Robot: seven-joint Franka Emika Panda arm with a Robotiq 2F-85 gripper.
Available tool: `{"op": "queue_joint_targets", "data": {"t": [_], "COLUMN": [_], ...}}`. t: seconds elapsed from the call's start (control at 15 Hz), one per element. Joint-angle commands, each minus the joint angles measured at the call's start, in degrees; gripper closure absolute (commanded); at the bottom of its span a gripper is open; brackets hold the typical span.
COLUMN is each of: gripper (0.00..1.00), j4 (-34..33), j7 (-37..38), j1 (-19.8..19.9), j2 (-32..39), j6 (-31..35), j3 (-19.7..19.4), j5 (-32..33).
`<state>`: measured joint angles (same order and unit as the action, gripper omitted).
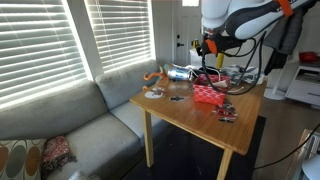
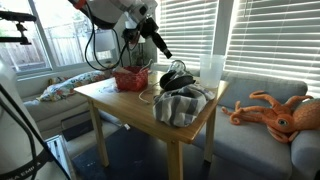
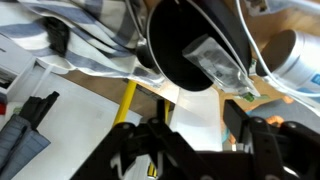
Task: Remove the sachet pouch from the red basket and put it in the sunglasses pouch
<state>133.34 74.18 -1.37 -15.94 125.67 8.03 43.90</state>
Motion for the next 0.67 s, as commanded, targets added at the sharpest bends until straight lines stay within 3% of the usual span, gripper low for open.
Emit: {"op": "queue_joint_targets", "data": {"t": [0.0, 0.27, 0.33, 0.6], "gripper": [0.05, 0.0, 0.0, 0.0], "j4": [0.47, -0.65, -0.25, -0.22], "j7": [-3.98, -5.4, -3.17, -3.94], "j1": [-2.43, -4.51, -3.81, -4.18], "j2": [-5.26, -6.05, -5.57, -5.69], "j6": [-15.17, -26.62, -23.8, -25.48], "j3": [2.78, 4.41, 4.59, 4.84], "j5": [-6.45, -12.09, -9.13, -10.61]}}
